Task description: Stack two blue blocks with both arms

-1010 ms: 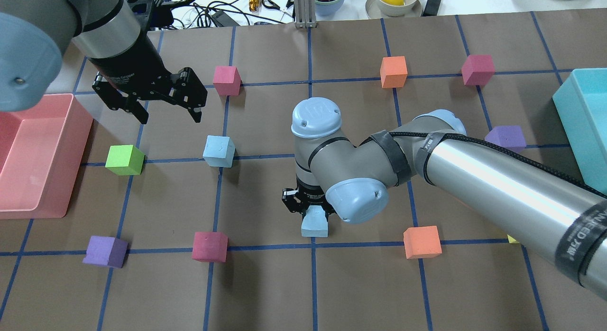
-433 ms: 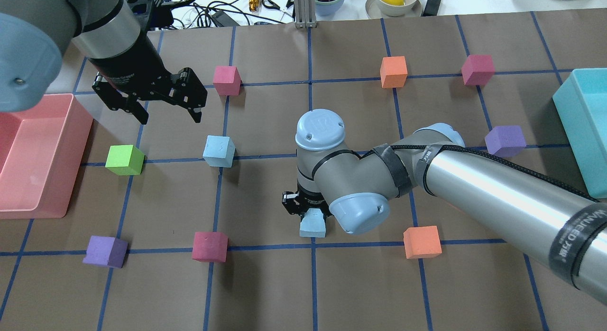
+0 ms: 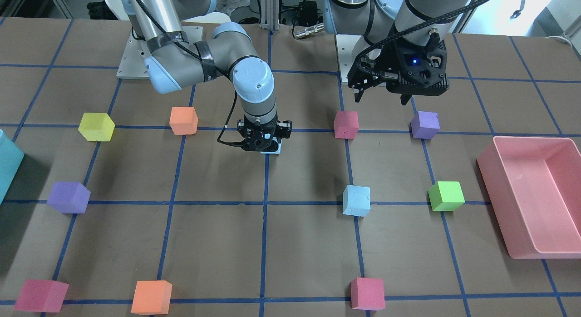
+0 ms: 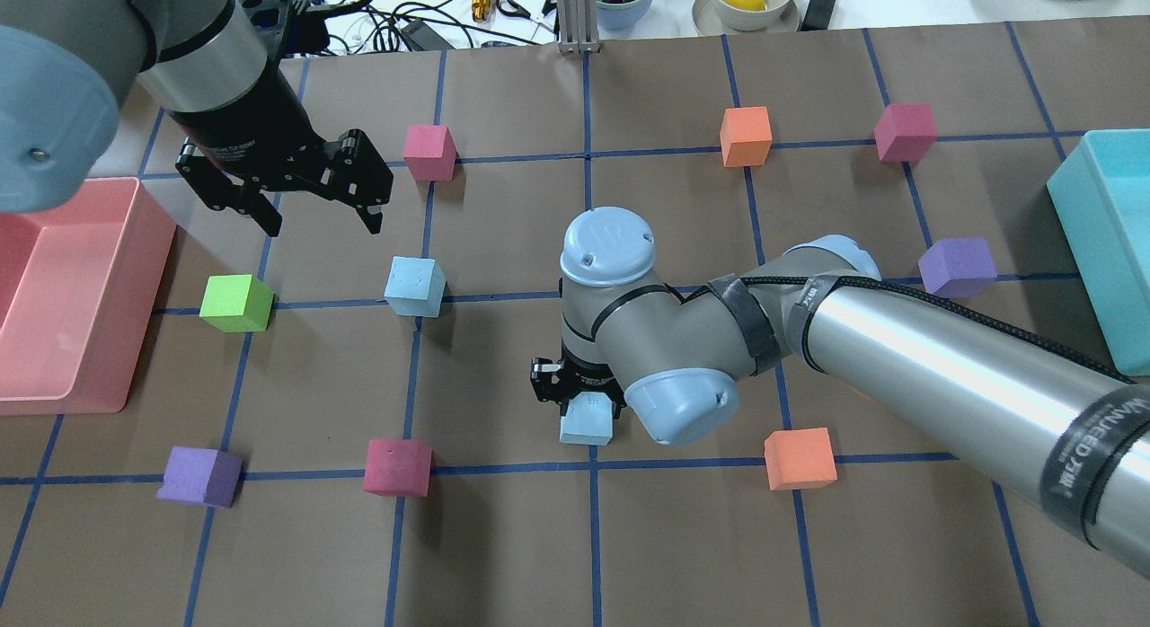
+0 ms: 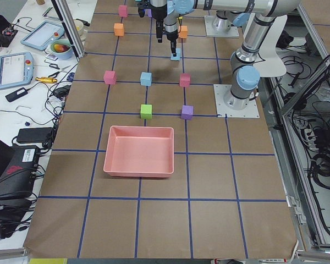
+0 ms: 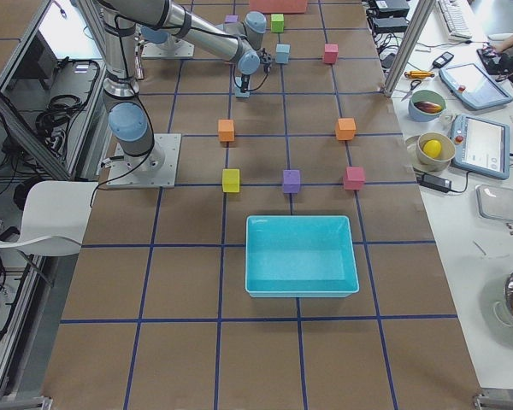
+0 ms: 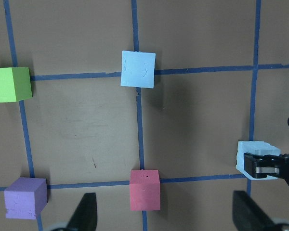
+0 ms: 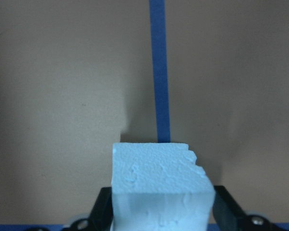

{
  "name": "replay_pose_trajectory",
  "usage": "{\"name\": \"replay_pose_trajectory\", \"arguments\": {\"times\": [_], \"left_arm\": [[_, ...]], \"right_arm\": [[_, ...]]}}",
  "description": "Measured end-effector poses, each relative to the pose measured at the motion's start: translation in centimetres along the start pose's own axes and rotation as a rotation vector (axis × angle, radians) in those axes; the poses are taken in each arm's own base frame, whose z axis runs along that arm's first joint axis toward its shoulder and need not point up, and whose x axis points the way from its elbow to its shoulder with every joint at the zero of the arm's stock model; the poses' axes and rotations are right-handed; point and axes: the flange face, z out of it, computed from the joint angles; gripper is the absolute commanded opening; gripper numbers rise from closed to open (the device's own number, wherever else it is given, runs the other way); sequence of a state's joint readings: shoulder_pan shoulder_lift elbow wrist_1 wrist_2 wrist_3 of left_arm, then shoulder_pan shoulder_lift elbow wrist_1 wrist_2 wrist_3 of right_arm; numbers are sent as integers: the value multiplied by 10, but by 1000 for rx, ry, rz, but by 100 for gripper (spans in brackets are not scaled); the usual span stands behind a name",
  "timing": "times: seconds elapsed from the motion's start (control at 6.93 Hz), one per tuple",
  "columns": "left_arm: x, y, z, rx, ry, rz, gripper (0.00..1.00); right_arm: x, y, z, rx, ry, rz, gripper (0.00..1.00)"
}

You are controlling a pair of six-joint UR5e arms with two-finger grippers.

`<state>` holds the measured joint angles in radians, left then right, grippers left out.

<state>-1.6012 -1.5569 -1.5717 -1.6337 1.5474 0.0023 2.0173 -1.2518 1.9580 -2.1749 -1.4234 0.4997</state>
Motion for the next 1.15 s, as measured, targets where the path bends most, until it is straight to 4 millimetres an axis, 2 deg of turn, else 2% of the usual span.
{"name": "replay_pose_trajectory", "arguments": {"times": [0.29, 0.58, 0.72, 0.87, 1.15], "left_arm": [[-4, -5, 15, -7, 2, -3, 100], [-20, -20, 59, 1, 3, -15, 100], [-28, -31, 89, -5, 1, -17, 100], [-34, -45, 124, -23, -4, -20, 100], [-38, -78, 193, -63, 0, -32, 100]], "right_arm": [[-1, -6, -18, 39, -12, 1, 100], [8, -21, -47, 66, -23, 23, 100], [23, -35, -76, 69, -22, 45, 100], [49, -53, -115, 79, -8, 51, 100], [112, -82, -189, 134, 52, -11, 100]]}}
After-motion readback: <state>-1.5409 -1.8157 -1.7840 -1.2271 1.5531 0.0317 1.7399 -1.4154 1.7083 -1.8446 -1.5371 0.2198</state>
